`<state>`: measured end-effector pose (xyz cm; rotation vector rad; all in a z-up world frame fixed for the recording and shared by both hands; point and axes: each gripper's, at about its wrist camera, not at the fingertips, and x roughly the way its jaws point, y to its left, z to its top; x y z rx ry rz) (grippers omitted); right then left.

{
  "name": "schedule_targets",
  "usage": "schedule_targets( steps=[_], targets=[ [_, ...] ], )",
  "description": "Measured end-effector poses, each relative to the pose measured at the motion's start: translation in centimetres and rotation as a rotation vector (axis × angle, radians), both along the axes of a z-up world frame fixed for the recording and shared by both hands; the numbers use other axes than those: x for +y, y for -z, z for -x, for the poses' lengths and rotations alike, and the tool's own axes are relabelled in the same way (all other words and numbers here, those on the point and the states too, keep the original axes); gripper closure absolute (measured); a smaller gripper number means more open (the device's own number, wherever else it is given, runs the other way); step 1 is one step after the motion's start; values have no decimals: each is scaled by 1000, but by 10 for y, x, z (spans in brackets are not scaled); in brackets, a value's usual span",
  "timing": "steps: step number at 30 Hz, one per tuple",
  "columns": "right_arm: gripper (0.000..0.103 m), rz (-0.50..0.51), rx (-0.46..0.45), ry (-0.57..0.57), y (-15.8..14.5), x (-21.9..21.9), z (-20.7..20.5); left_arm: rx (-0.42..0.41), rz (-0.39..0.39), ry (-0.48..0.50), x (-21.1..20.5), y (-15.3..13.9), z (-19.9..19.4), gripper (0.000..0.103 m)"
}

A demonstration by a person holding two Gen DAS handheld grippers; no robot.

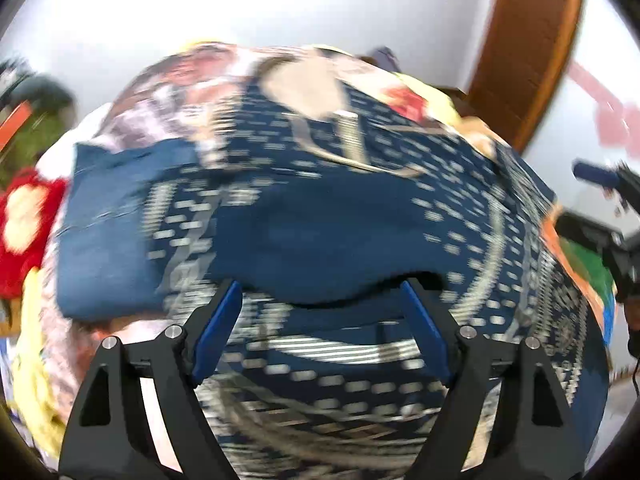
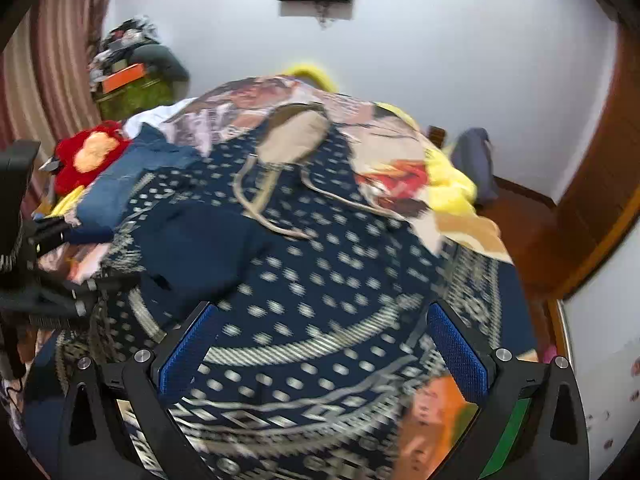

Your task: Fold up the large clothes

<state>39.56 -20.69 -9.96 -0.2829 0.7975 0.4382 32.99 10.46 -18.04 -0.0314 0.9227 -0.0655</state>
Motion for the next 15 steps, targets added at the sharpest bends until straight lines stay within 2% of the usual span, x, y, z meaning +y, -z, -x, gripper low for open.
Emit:
schedule_targets(
  steps=[4, 7, 11, 15],
  targets=[
    [0, 15, 9, -101, 4, 52, 0, -7, -48, -137, 58, 4, 13, 22],
    [0, 49, 33, -192, 16, 102, -3, 12, -35, -204, 98, 18, 21, 22],
    [0, 102, 83, -310, 45, 168, -5, 43, -10, -250, 129, 38, 31, 22],
    [0, 173, 133, -360, 81, 221, -14, 67, 7, -261, 145, 55, 36, 22]
  ],
)
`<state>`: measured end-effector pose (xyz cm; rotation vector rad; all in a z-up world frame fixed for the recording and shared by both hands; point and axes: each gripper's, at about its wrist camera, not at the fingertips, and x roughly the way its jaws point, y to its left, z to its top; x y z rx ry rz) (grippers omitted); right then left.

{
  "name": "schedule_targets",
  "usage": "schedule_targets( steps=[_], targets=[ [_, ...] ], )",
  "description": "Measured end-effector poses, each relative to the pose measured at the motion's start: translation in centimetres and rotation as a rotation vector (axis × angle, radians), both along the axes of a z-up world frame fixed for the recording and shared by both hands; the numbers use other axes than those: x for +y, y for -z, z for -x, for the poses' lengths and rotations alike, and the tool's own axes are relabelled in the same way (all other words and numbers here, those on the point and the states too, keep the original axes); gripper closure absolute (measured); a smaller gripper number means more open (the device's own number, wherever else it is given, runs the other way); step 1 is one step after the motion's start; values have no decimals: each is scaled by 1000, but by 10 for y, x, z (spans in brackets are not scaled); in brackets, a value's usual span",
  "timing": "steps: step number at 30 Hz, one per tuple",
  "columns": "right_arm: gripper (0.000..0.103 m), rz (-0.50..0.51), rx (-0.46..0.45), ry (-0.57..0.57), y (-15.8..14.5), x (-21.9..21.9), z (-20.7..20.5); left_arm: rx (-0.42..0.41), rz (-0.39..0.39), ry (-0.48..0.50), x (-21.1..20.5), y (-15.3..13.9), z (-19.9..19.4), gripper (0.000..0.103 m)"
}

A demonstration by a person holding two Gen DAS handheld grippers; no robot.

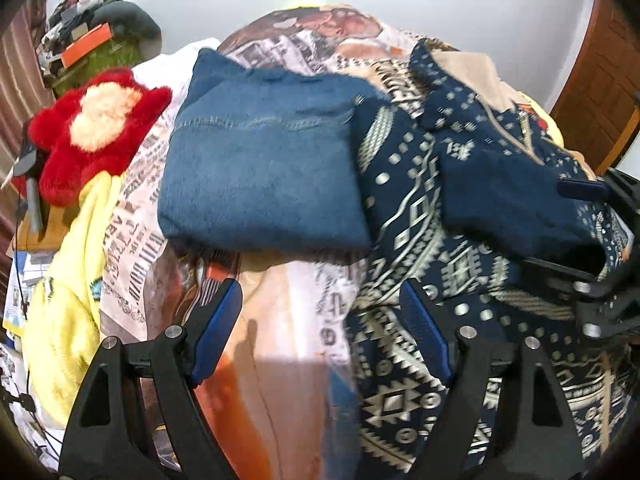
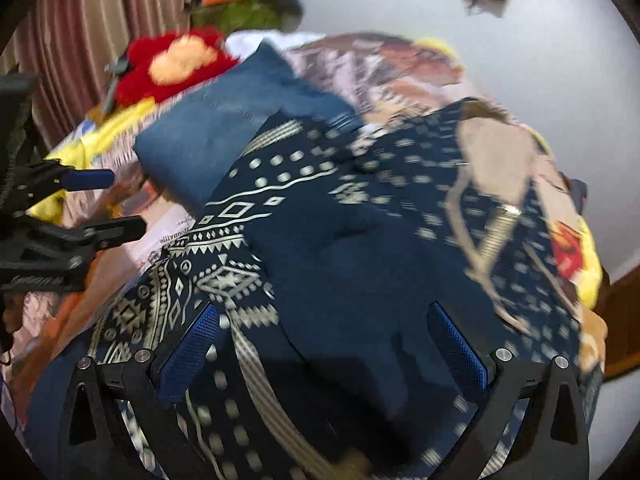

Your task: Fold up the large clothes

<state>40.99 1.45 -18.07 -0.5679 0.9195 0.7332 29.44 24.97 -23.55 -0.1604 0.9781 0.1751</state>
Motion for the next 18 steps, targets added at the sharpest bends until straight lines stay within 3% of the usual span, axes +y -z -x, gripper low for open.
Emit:
schedule_targets(
  steps=[3, 5, 7, 9, 11, 12, 14, 18],
  targets=[
    [8, 51, 27, -2, 25, 25, -12, 5, 2, 6, 4, 8, -3, 22],
    [21, 84, 39, 10, 40, 37, -19, 0, 14, 13, 7, 13, -5, 22],
    [22, 90, 15, 15, 48, 41, -24, -6, 22, 18, 7, 14, -7, 22],
    [32, 72, -6, 15, 47, 41, -26, -9, 28, 21, 7, 15, -9, 22],
    [58, 55, -16, 16, 45, 43, -29, -5, 33, 22, 5, 17, -12, 22],
    [63, 50, -12, 12, 44, 43, -31, -3, 35, 21, 5, 18, -13, 22],
    [88, 35, -4, 6, 40, 42, -32, 0, 39, 24, 2, 17, -17, 22],
    [91, -31, -26, 22, 16, 26, -30, -17, 10, 36, -9, 8, -27, 22]
  ],
)
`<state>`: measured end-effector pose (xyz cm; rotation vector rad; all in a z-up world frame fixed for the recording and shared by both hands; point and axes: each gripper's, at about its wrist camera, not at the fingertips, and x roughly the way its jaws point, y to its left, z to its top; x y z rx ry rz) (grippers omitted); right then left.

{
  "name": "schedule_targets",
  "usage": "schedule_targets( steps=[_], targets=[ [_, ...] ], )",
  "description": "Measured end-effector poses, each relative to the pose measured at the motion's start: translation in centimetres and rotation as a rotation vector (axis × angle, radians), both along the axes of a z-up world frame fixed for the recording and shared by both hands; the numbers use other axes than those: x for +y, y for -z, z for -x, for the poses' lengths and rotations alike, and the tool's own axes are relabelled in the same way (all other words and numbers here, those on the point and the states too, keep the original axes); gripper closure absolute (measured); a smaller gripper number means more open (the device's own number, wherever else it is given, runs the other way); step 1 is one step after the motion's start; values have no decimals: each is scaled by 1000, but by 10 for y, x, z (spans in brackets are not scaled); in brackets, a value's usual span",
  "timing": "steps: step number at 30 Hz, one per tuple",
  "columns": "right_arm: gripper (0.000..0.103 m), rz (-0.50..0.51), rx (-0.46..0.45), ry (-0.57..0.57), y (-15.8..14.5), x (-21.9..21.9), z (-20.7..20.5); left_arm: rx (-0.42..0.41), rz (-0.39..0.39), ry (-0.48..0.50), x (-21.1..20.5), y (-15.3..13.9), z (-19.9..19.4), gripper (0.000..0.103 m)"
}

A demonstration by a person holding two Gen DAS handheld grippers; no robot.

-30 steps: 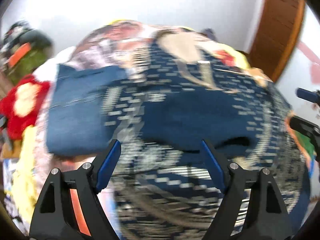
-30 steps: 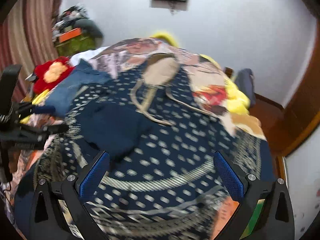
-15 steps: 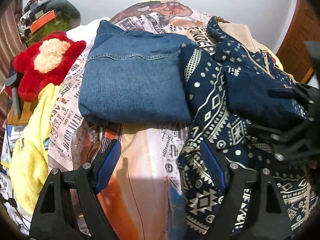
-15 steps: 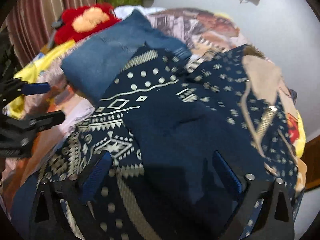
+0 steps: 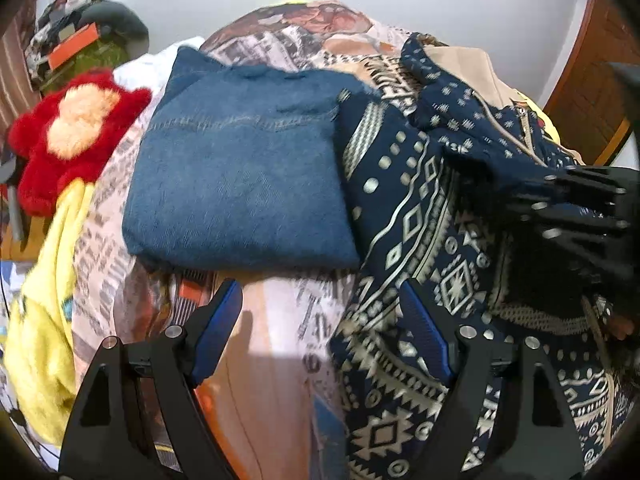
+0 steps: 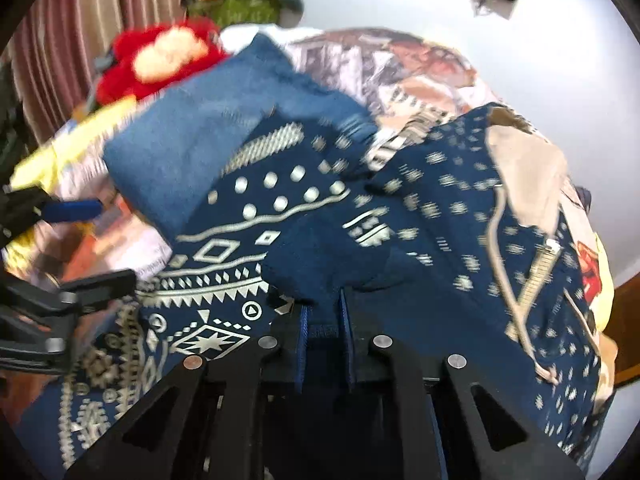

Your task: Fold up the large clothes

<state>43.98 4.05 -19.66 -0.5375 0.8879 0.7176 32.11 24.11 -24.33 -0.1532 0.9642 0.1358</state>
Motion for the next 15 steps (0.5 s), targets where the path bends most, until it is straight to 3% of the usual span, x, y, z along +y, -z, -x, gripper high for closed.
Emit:
schedule_targets(
  steps=[9, 13, 15],
  targets=[
    [92, -203, -11, 186, -74, -103, -22, 0, -120, 24, -30, -8, -55, 22],
    [92, -232, -13, 268, -85, -156, -28, 62, -166, -18, -27, 12, -76, 22],
    [92, -232, -4, 310, -84, -182, -33, 61, -139, -25, -21, 17, -78, 21]
  ],
)
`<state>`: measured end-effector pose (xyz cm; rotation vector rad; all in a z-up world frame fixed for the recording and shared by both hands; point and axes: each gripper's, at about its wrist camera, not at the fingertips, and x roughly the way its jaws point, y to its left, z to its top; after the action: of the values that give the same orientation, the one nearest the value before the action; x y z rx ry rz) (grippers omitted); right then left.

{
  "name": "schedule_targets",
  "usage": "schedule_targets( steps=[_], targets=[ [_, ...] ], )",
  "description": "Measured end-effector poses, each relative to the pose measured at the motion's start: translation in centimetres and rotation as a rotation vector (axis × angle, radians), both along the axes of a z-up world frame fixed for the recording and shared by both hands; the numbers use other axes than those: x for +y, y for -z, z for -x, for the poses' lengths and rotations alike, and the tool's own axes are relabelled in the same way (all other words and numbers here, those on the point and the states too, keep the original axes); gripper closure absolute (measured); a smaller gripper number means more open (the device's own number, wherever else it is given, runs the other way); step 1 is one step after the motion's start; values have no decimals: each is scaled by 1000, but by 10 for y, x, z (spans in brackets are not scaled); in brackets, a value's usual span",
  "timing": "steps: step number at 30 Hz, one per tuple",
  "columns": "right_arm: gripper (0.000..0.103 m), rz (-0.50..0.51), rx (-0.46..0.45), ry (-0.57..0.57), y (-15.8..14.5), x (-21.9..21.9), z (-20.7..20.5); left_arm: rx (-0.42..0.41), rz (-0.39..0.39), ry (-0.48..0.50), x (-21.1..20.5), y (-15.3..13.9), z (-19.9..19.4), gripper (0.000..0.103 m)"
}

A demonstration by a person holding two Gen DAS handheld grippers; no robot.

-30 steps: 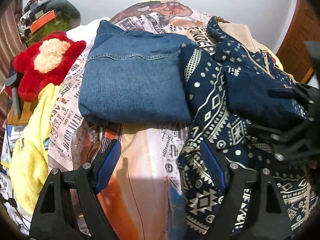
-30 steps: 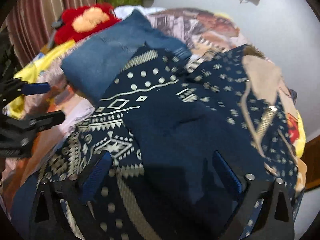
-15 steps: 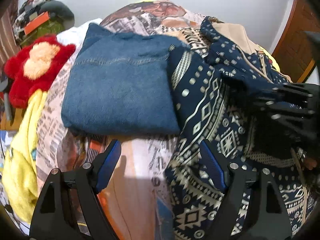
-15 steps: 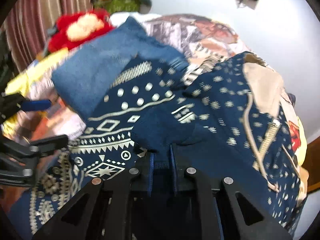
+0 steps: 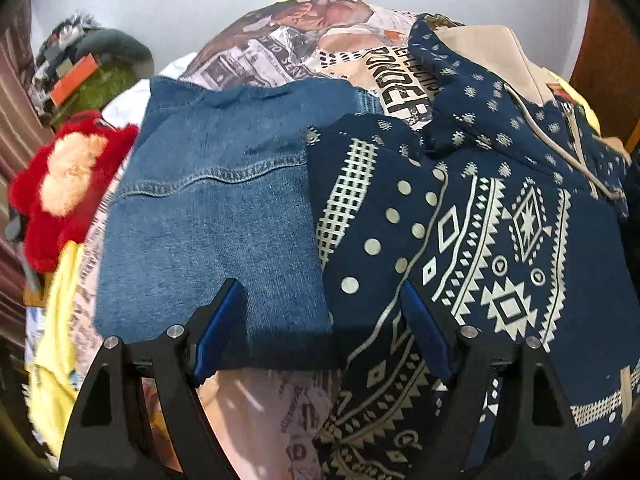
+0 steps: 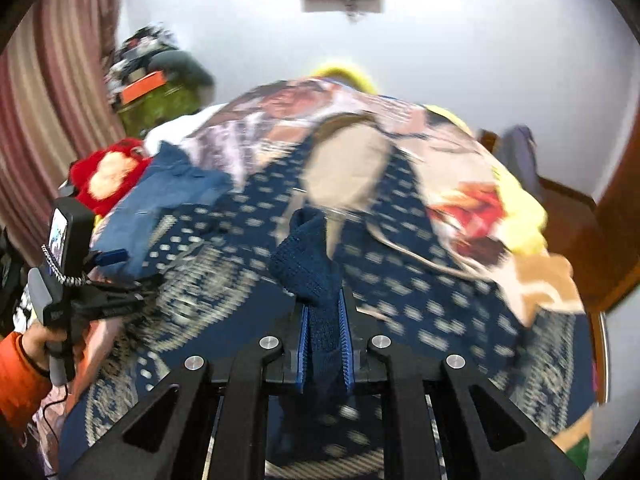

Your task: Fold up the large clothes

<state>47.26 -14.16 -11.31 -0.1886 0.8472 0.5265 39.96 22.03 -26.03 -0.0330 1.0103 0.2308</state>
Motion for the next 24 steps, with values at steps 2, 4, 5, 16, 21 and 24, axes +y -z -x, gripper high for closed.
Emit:
schedule_targets(
  steps=[2, 4, 5, 16, 21, 24],
  targets=[
    [92, 4, 18, 47, 8, -28, -8, 1, 1, -26, 5, -1, -1, 20],
    [92, 14, 32, 82, 16, -49, -12, 10, -2, -39, 5, 0, -2, 20],
    [92, 25, 41, 100, 22, -62, -15, 13, -23, -42, 3, 1, -2, 19],
    [92, 190, 134, 168, 85, -133, -24, 46, -68, -77, 4, 11, -4, 9],
    [91, 313, 85, 152, 92, -135, -13, 58, -92, -91, 2, 13, -6, 5],
    [58, 374, 58, 186, 90, -139, -10, 66, -97, -104, 4, 15, -8, 1]
  ],
)
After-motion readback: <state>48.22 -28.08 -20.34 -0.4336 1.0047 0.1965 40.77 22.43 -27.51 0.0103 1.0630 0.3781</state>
